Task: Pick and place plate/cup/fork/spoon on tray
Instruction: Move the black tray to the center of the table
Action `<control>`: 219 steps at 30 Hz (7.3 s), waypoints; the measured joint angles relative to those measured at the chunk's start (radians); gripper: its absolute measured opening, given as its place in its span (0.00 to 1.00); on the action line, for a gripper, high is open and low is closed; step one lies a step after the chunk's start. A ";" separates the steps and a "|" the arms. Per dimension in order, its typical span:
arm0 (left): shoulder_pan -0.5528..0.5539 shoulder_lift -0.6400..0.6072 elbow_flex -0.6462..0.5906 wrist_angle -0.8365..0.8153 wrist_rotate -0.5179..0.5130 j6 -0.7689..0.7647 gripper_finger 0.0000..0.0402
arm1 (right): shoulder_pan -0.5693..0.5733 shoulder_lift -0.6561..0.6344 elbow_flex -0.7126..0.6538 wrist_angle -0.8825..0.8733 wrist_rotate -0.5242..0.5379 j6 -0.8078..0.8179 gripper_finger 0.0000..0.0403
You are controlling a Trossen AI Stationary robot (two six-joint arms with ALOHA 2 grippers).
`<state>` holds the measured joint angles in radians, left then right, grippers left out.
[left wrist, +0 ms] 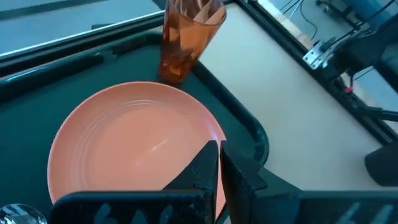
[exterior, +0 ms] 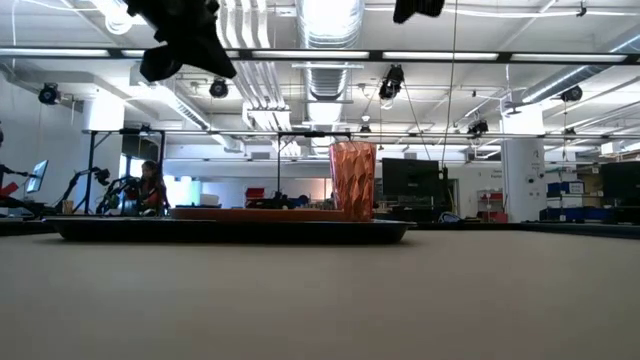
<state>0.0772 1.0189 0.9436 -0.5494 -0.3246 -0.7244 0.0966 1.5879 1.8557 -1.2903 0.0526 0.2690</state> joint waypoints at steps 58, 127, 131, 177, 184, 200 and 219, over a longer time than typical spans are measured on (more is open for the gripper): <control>-0.040 -0.041 -0.003 -0.038 -0.012 0.033 0.00 | -0.145 -0.004 -1.043 1.156 0.023 0.343 0.02; 0.673 0.701 0.220 -0.002 0.184 0.375 0.00 | 0.425 -0.446 -0.619 1.244 0.088 -0.010 0.02; 0.674 0.767 0.240 -0.007 0.204 0.391 0.00 | 0.425 -0.423 -0.619 1.245 0.106 -0.004 0.02; 0.549 0.814 0.206 -0.043 0.214 0.363 0.00 | 0.482 -0.066 -0.807 0.540 0.179 1.009 0.02; 0.549 0.813 0.206 -0.043 0.214 0.363 0.00 | 0.467 -0.001 -0.823 0.545 0.183 0.987 0.02; 0.549 0.813 0.206 -0.043 0.213 0.364 0.00 | 0.364 -0.033 -0.858 0.546 0.229 0.864 0.02; 0.549 0.812 0.198 -0.041 0.212 0.364 0.00 | 0.366 0.053 -0.859 0.771 0.157 0.853 0.02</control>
<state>0.6262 1.8313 1.1411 -0.5906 -0.1130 -0.3599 0.4622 1.6410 0.9962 -0.5190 0.2096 1.1217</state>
